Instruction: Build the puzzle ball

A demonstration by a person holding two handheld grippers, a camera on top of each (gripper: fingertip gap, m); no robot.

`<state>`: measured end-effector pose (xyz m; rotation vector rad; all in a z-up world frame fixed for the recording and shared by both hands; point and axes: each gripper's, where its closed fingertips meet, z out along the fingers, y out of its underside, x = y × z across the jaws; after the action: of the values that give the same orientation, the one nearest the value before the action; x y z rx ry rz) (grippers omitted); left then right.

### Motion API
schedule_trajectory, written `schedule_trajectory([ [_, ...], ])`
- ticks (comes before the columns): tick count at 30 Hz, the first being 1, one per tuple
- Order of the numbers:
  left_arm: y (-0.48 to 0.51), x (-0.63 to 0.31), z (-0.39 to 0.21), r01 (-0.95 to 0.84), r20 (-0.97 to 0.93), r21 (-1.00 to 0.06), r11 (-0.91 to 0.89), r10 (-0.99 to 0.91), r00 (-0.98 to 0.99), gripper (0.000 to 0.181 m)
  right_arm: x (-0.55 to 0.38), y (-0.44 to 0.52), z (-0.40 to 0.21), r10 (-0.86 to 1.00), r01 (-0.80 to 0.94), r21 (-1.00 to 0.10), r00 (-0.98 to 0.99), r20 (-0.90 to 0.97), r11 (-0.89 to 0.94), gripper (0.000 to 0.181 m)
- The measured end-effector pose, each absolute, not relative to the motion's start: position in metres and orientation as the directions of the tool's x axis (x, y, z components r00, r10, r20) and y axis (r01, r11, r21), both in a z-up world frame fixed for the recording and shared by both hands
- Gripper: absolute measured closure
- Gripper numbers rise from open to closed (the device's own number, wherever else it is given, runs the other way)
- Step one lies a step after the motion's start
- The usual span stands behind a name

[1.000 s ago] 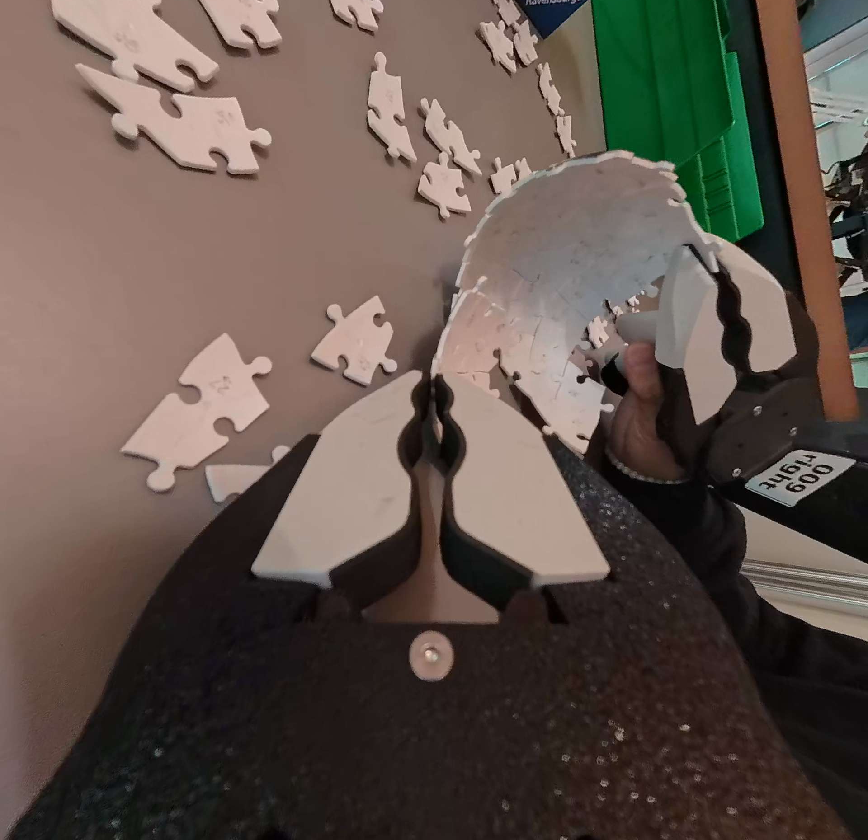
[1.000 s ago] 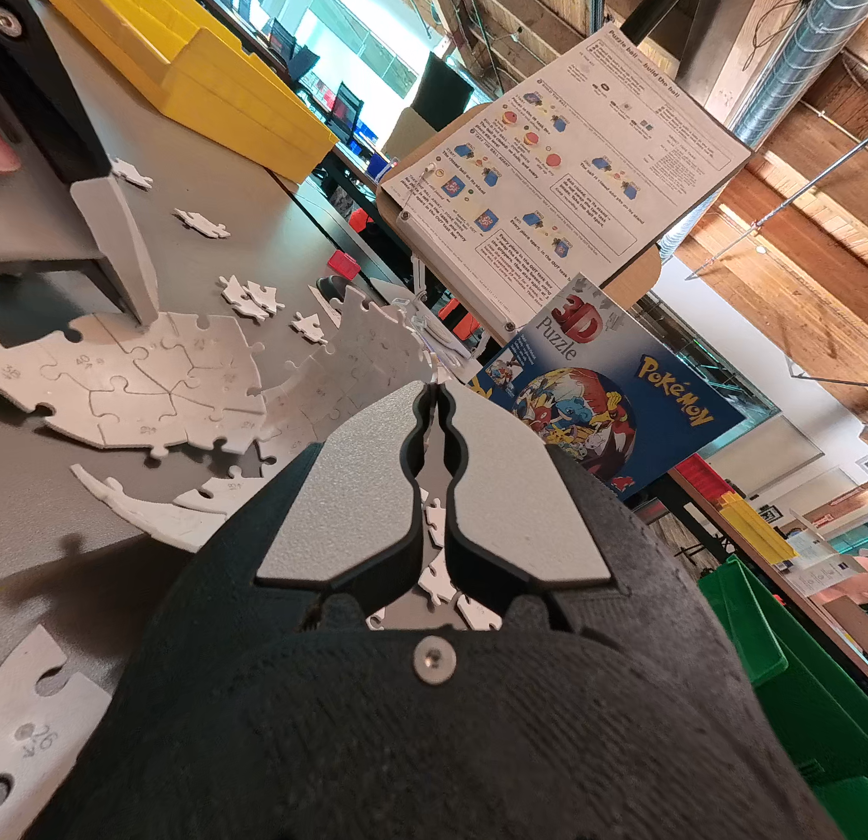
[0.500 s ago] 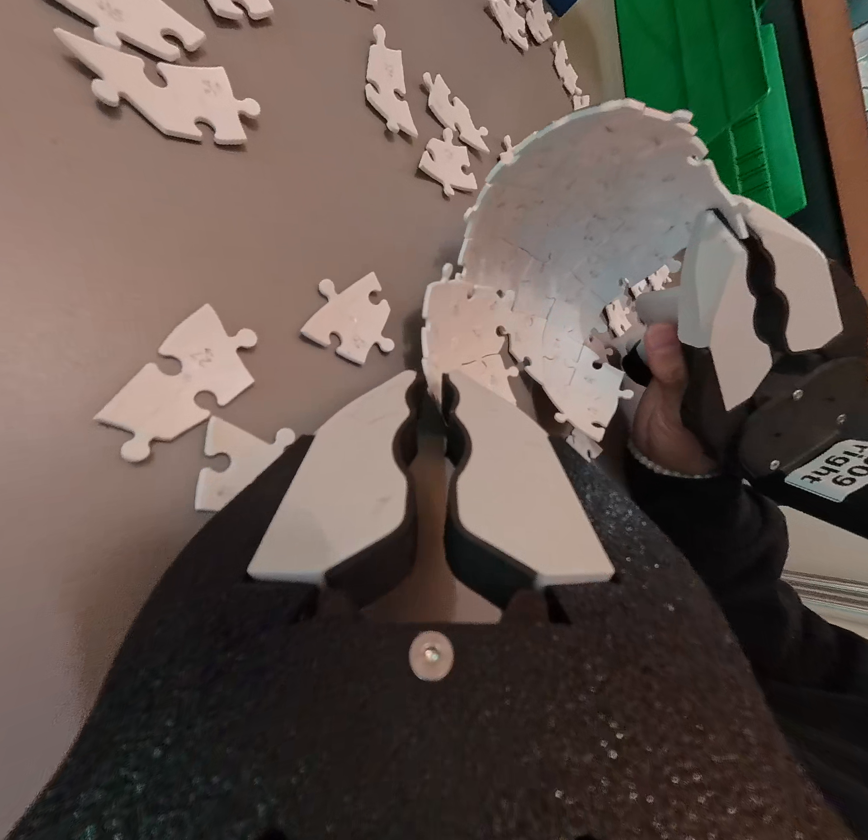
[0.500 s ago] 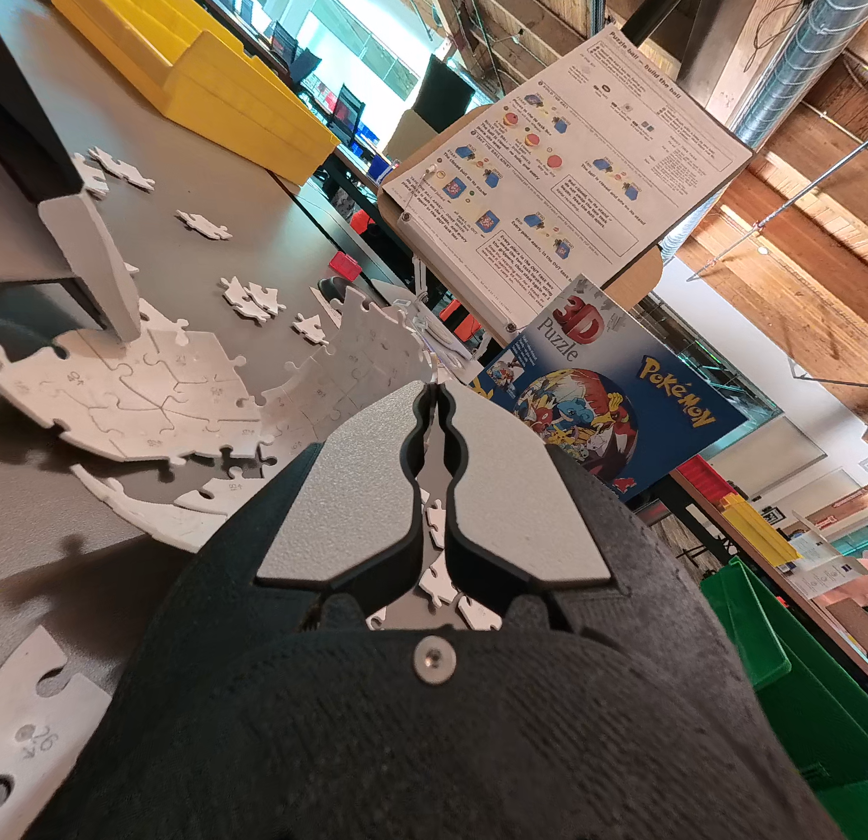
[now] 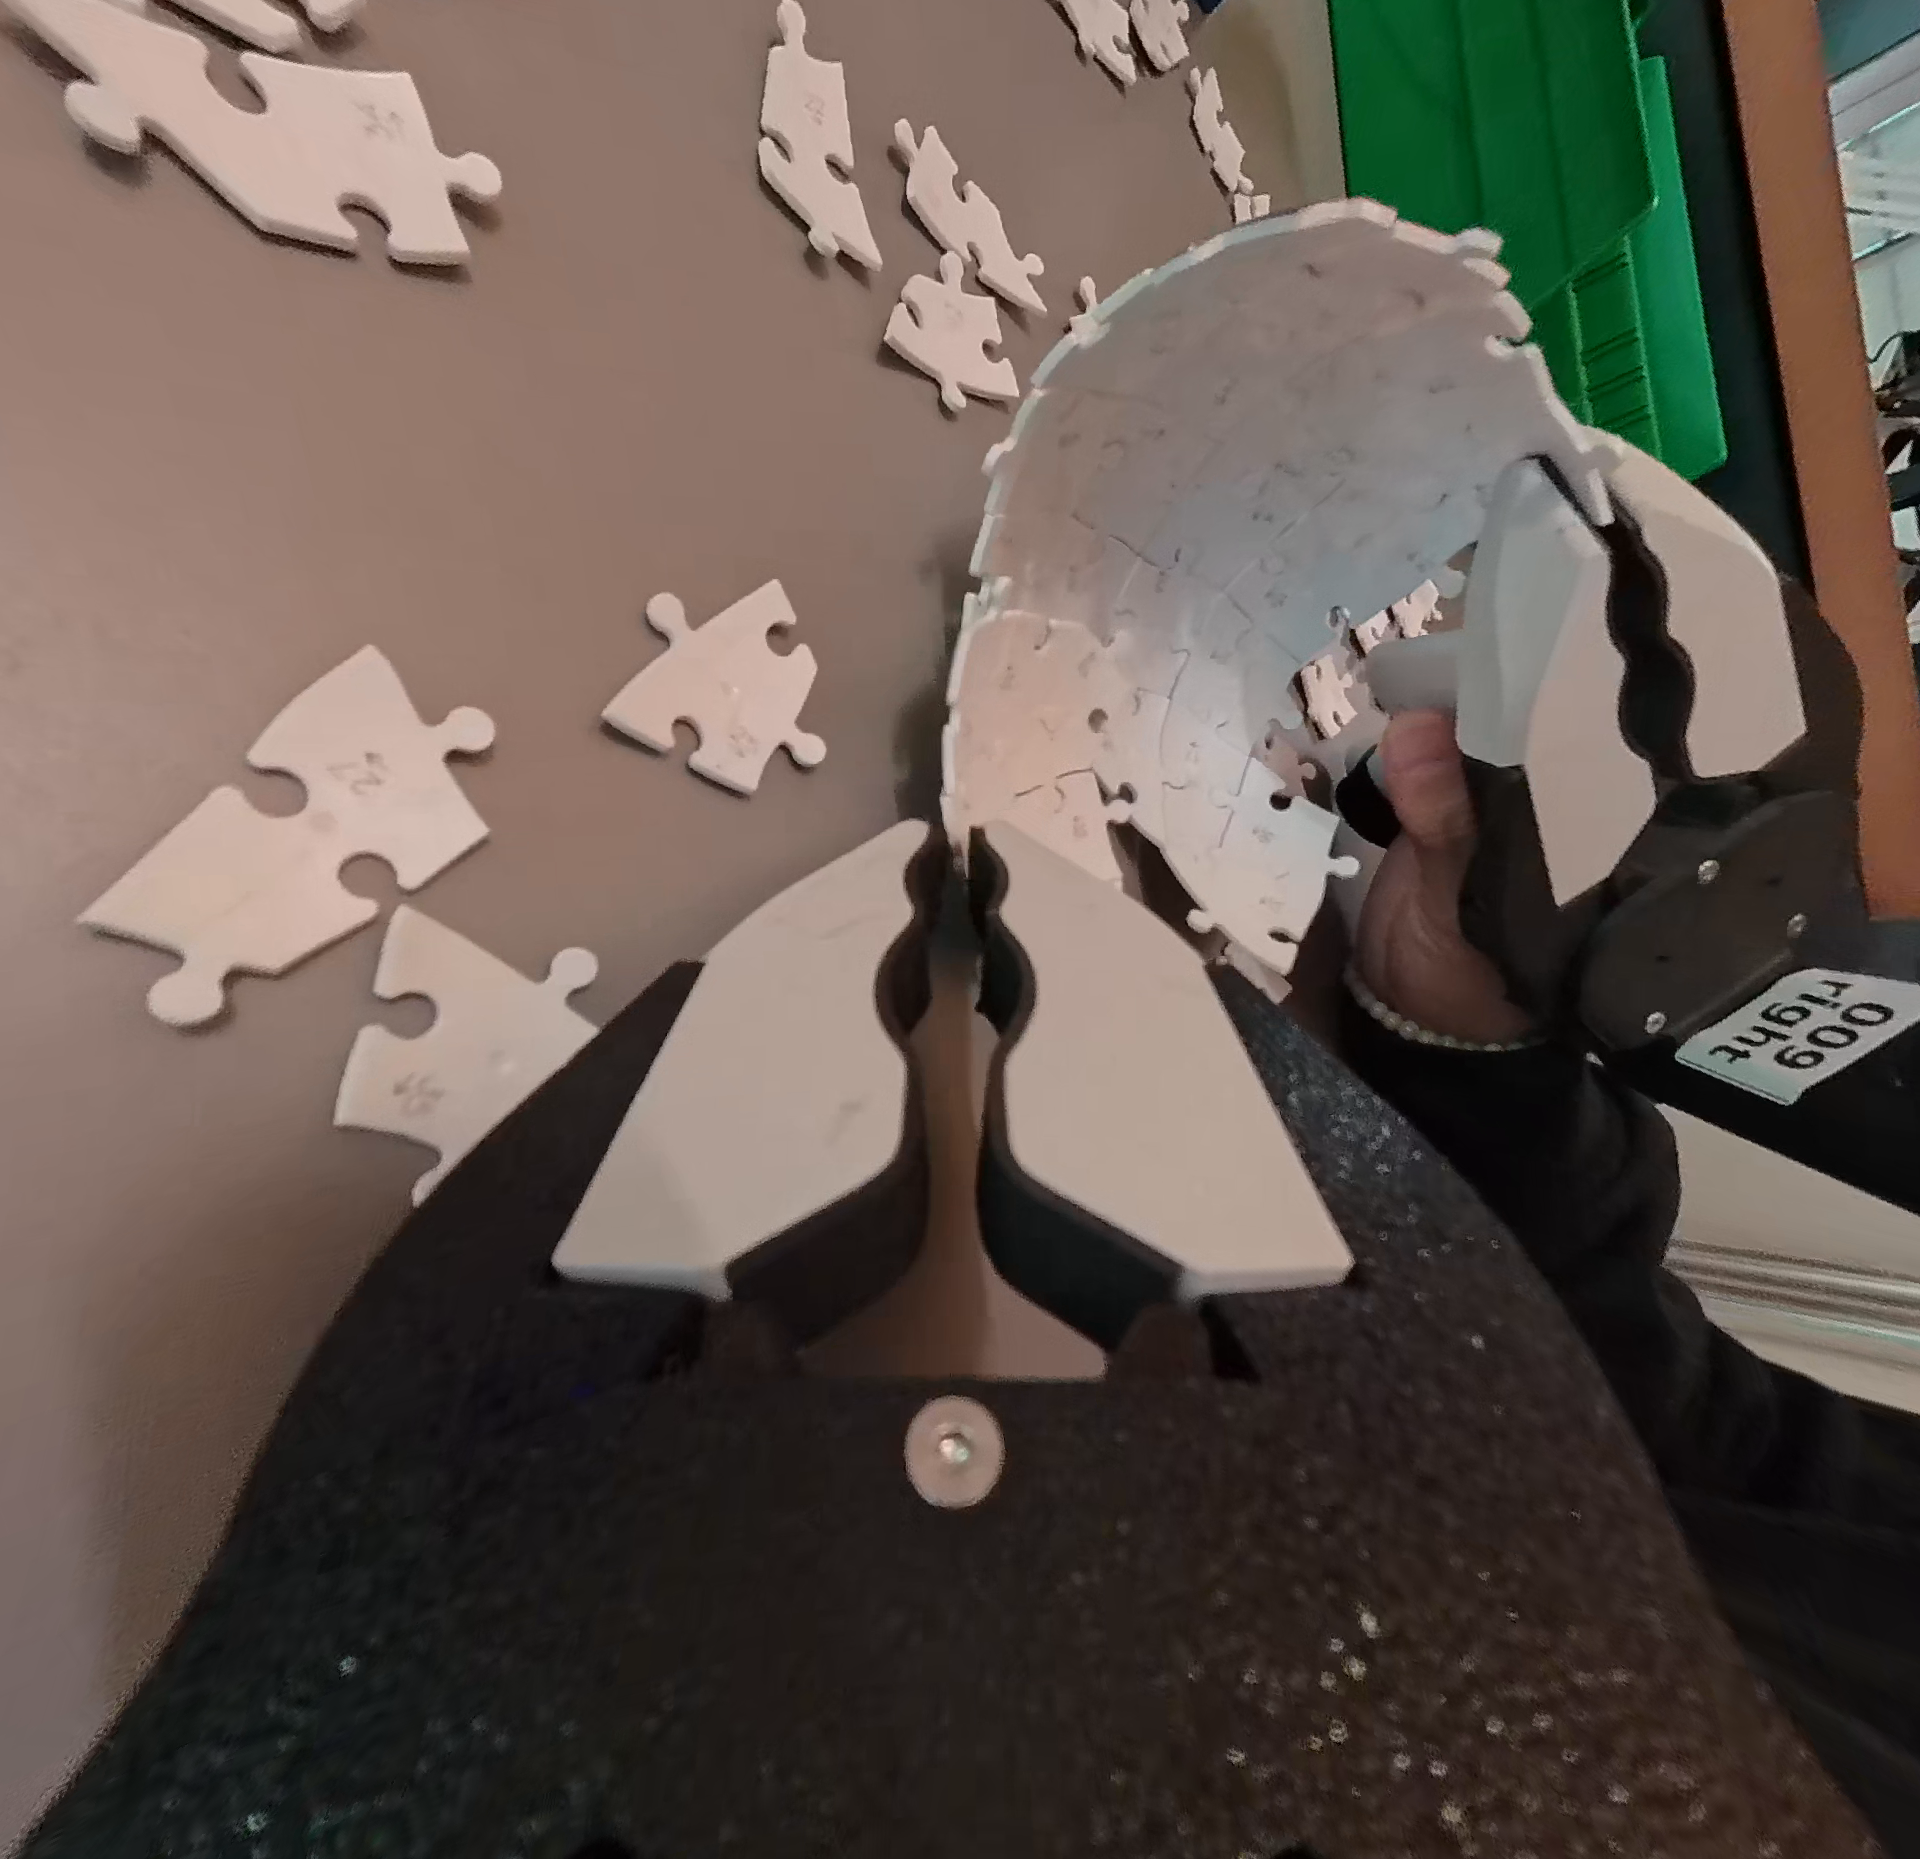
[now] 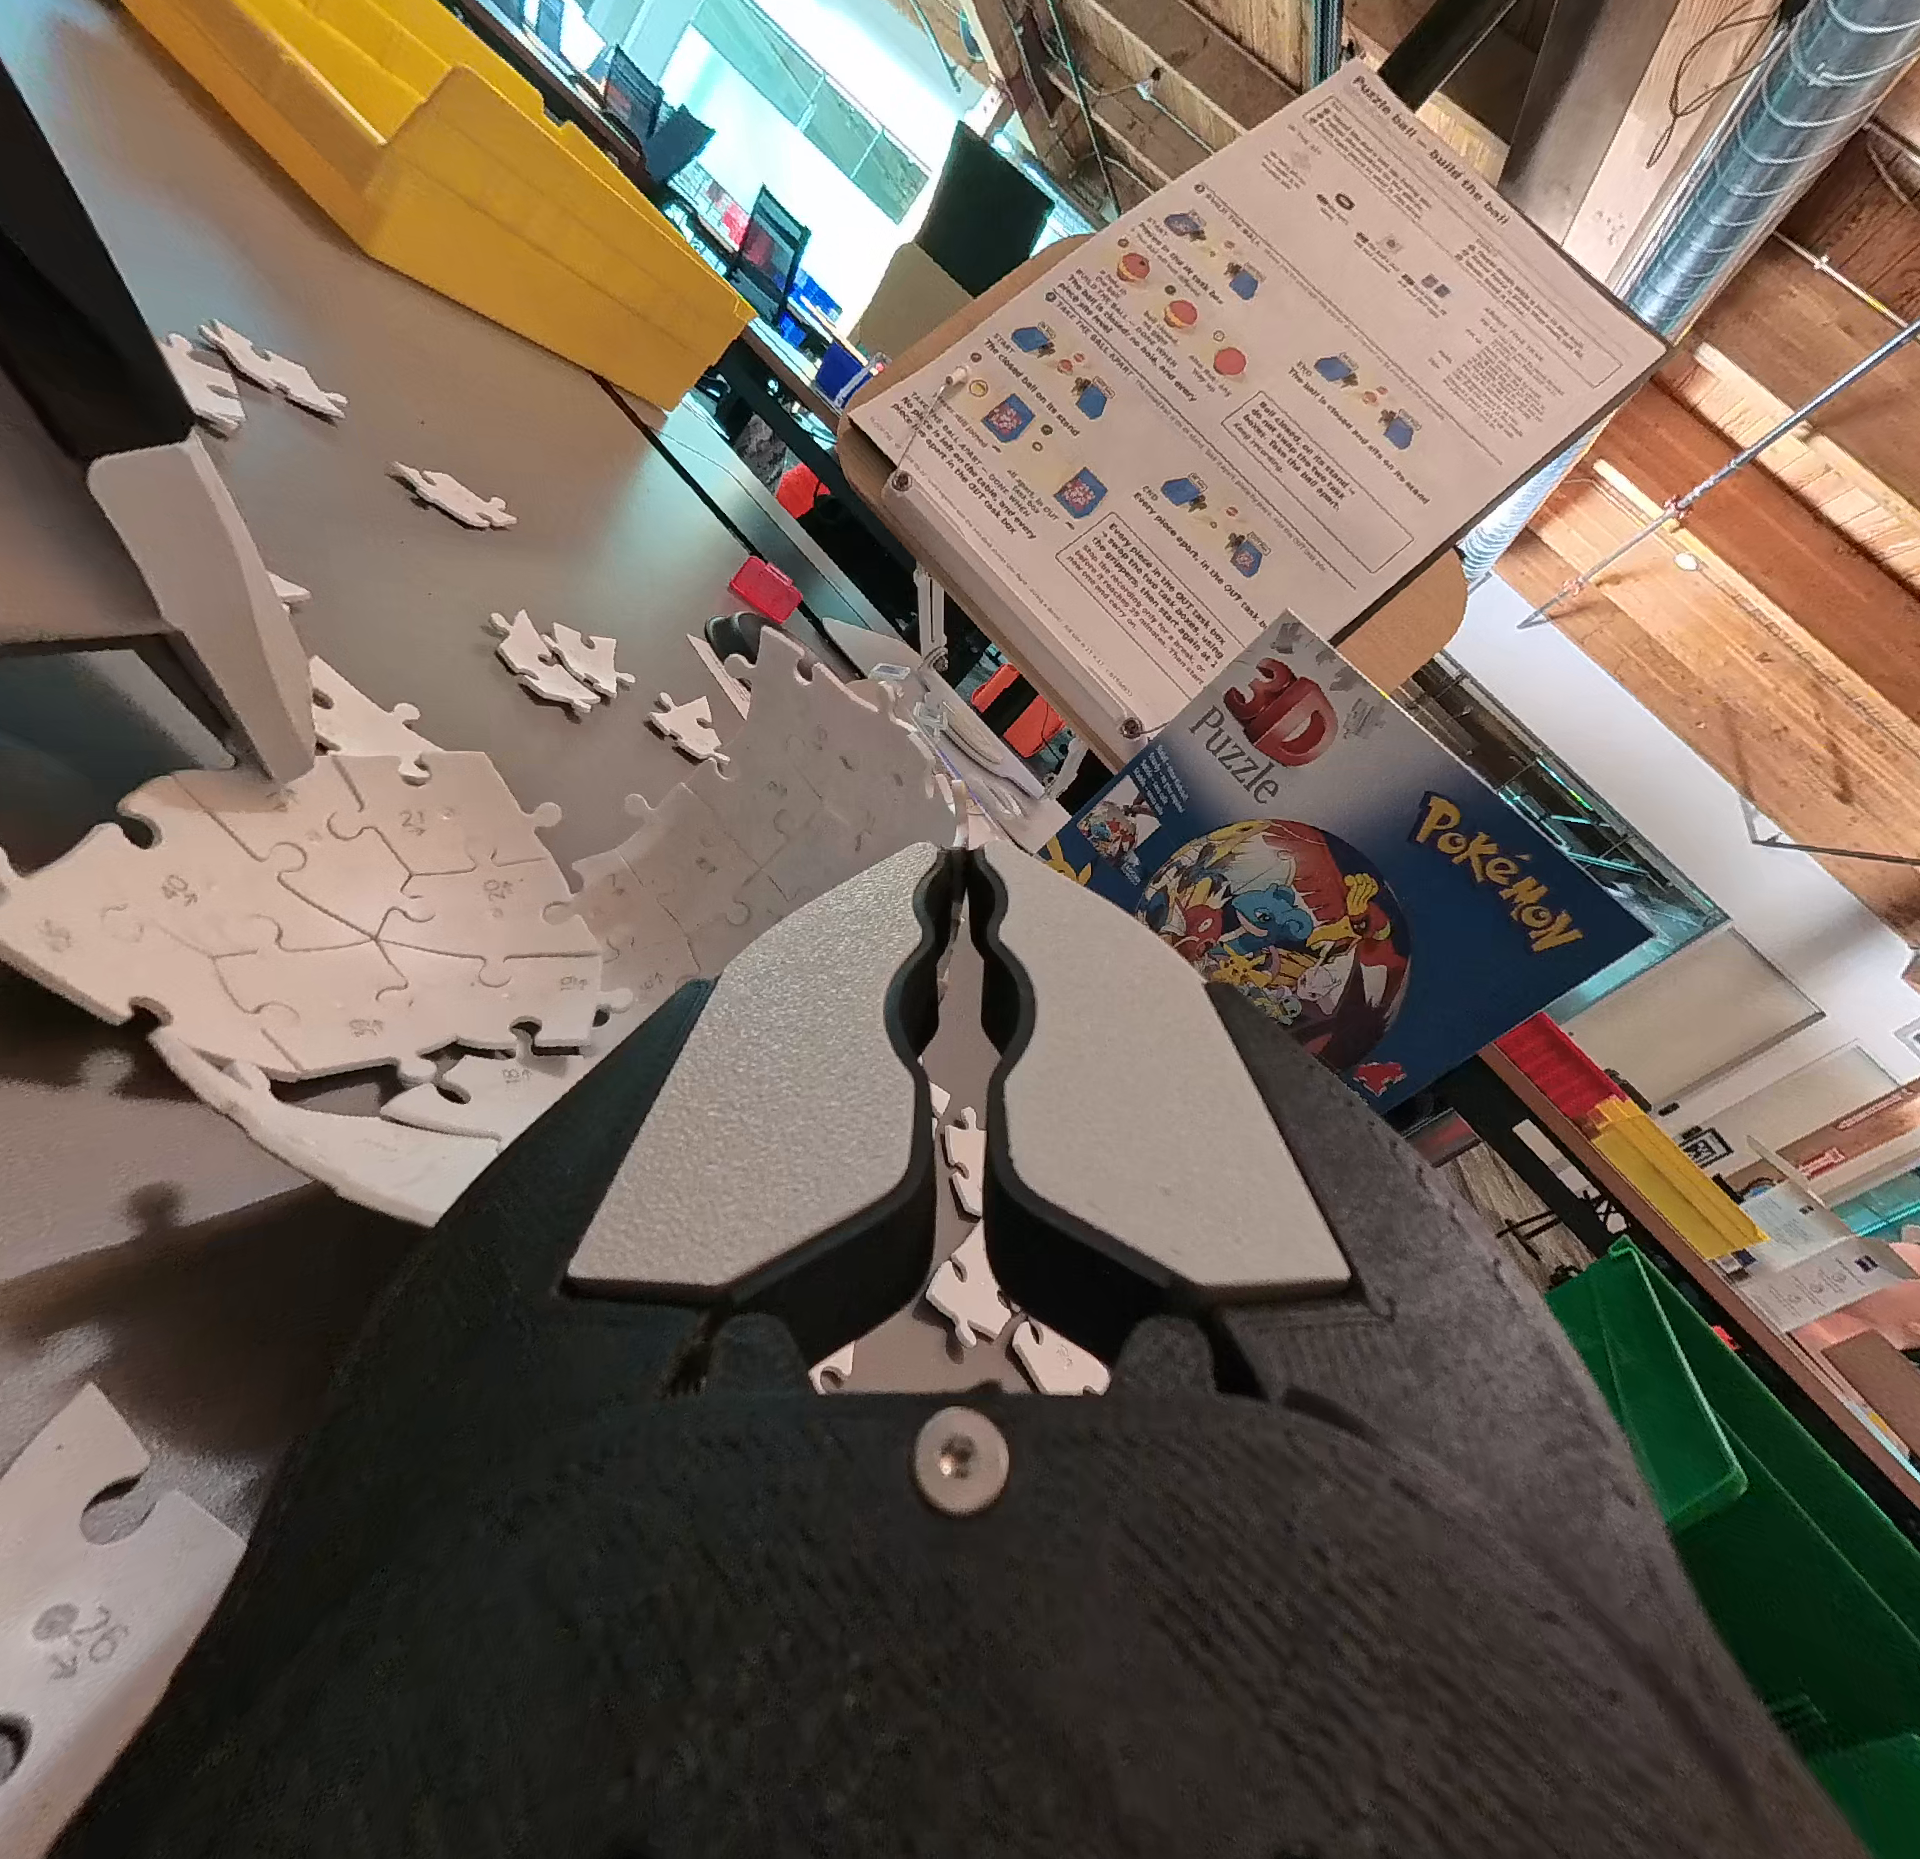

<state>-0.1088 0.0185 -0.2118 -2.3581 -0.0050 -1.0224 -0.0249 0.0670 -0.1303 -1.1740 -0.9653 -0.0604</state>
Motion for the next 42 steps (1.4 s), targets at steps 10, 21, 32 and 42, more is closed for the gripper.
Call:
schedule_trajectory([
  [10,0.013,-0.109,-0.212,0.221,0.686,-0.481,-0.848,-0.207,0.698,0.173,-0.025,0.067,-0.131,0.427,0.505,-0.747,0.615,0.663,0.433,0.179],
  [21,0.012,-0.111,-0.208,0.173,0.665,-0.503,-0.847,-0.251,0.703,0.165,-0.025,0.066,-0.131,0.427,0.504,-0.746,0.614,0.664,0.435,0.179],
  [32,0.020,-0.120,-0.201,0.083,0.591,-0.572,-0.816,-0.340,0.732,0.164,-0.030,0.064,-0.130,0.430,0.507,-0.730,0.592,0.681,0.458,0.179],
  [42,0.033,-0.096,-0.198,-0.303,0.294,-0.688,-0.660,-0.635,0.714,0.171,-0.039,0.067,-0.127,0.417,0.536,-0.687,0.548,0.725,0.490,0.179],
])
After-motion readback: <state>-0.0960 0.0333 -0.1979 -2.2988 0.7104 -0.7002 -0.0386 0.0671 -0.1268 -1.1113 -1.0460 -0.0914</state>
